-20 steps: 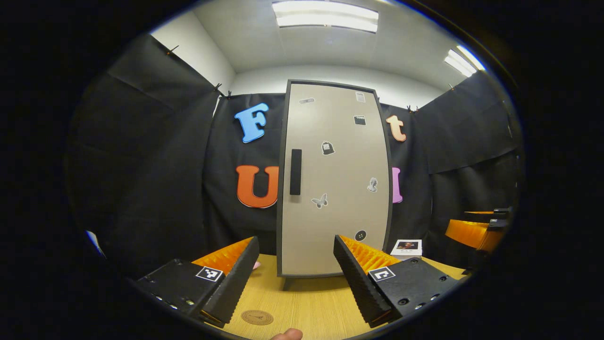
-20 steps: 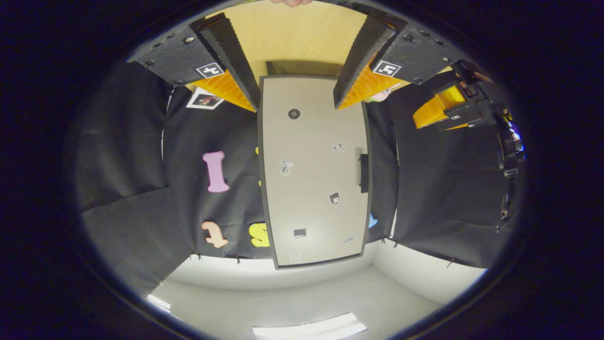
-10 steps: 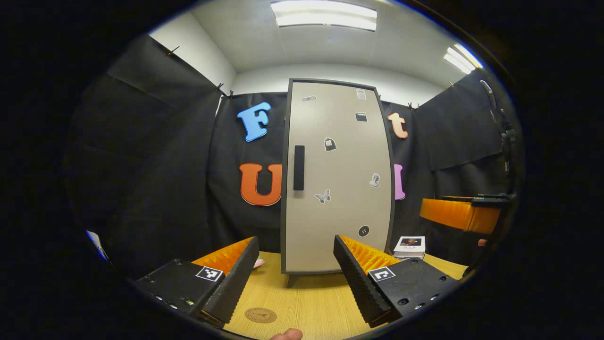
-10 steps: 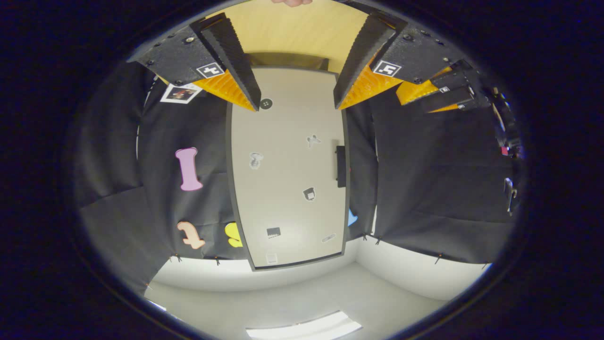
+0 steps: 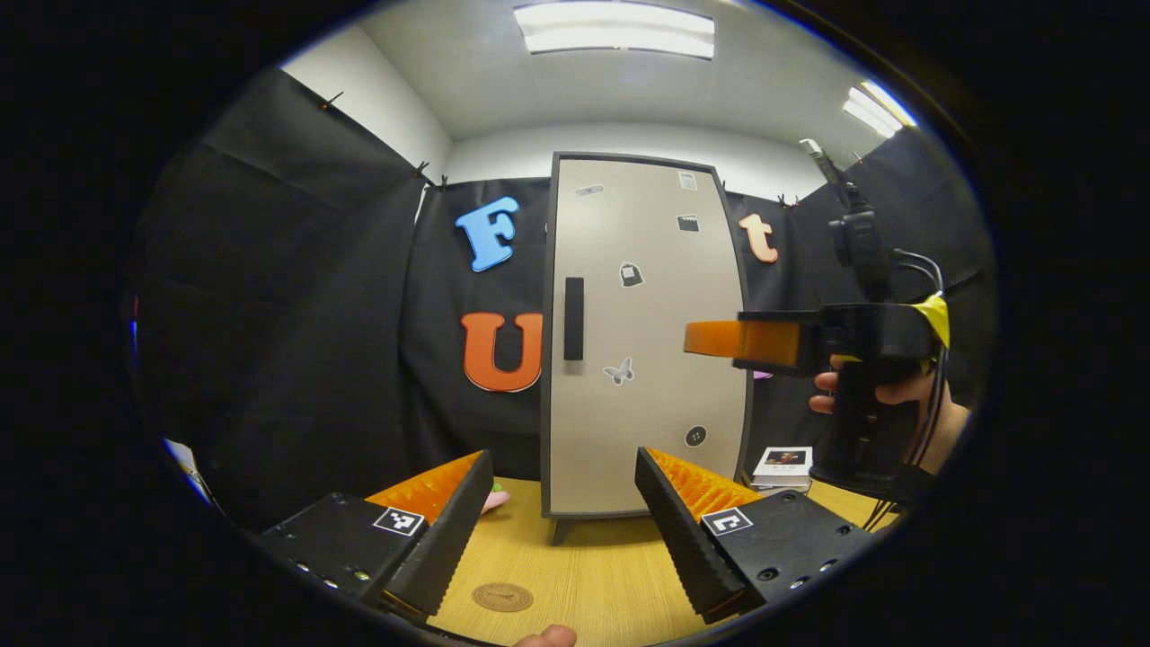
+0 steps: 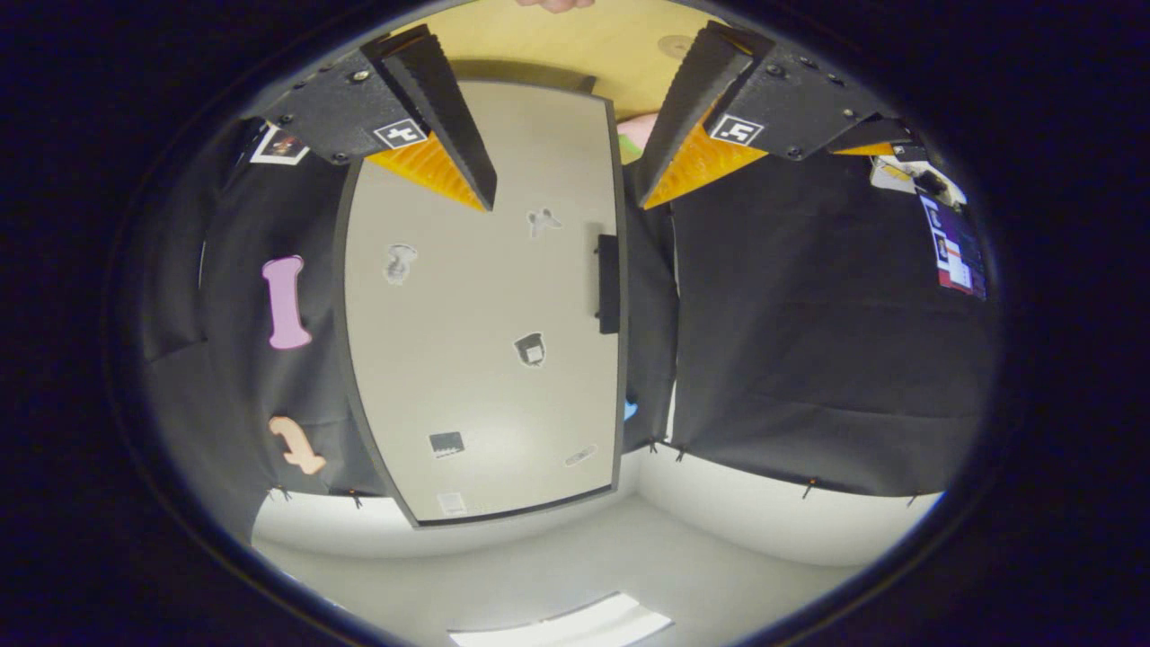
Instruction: Open the cabinet door with the right hand, grasp the bottle in the cabinet with the left hand and place it on the coaster, then close the cabinet door with the right hand.
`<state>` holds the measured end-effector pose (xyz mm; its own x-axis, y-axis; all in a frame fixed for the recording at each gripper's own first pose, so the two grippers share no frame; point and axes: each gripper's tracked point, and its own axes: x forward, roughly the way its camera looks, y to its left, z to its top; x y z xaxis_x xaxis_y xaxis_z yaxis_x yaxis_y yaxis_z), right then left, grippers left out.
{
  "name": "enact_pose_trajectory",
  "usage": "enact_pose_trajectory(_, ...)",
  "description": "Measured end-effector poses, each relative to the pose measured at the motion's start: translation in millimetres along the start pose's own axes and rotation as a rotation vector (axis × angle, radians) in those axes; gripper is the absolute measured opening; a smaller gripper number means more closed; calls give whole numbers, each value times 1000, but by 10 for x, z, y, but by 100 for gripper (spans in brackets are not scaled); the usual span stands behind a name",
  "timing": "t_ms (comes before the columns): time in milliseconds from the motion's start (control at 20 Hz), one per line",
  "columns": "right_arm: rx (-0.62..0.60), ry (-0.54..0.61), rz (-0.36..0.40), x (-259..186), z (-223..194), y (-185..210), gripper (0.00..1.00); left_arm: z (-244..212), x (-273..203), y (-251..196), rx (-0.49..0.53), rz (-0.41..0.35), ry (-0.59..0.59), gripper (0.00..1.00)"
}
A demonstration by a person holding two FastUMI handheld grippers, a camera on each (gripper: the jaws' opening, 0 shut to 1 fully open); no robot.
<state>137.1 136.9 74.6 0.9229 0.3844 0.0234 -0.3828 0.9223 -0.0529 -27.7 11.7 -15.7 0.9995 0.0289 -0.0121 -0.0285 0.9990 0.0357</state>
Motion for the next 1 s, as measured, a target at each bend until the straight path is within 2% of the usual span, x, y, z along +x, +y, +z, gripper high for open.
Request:
enact_pose_trajectory(100, -14, 13, 27, 257, 19, 77, 99, -17, -17, -7, 10, 1, 6, 96)
enact_pose_trajectory(150, -20, 17, 37, 379, 27, 111, 95, -19, -27, 8, 17, 5, 7, 96)
enact_pose_trajectory(200, -22, 26, 46, 490, 18, 159, 99, -20, -39, 28, 20, 11, 7, 96)
enact_pose_trajectory(250, -20, 33, 62, 599, 20, 211, 95, -17, -40, 44, 21, 16, 5, 96)
enact_pose_trajectory(300, -15, 44, 79, 705, 9, 266, 99, -20, -35, 70, 18, 27, 10, 96)
enact_pose_trajectory(400, -15, 55, 101, 913, 22, 339, 99, -16, -32, 109, 5, 39, 13, 96)
enact_pose_trajectory(450, -22, 51, 102, 1023, 52, 351, 95, -15, -13, 118, 1, 42, 13, 96)
enact_pose_trajectory(550, -32, 44, 94, 1238, 102, 367, 95, -16, -3, 157, 5, 54, 19, 96)
enact_pose_trajectory(600, -29, 50, 83, 1345, 104, 361, 99, -27, 6, 183, 8, 62, 22, 96)
enact_pose_trajectory(750, -14, 69, 82, 1644, 126, 362, 99, -65, 13, 270, 2, 84, 30, 96)
enact_pose_trajectory(850, -6, 64, 63, 1833, 184, 332, 95, -94, 32, 310, -5, 94, 39, 96)
enact_pose_trajectory(1000, 21, 74, 79, 2043, 238, 386, 95, -91, 52, 391, -9, 117, 39, 96)
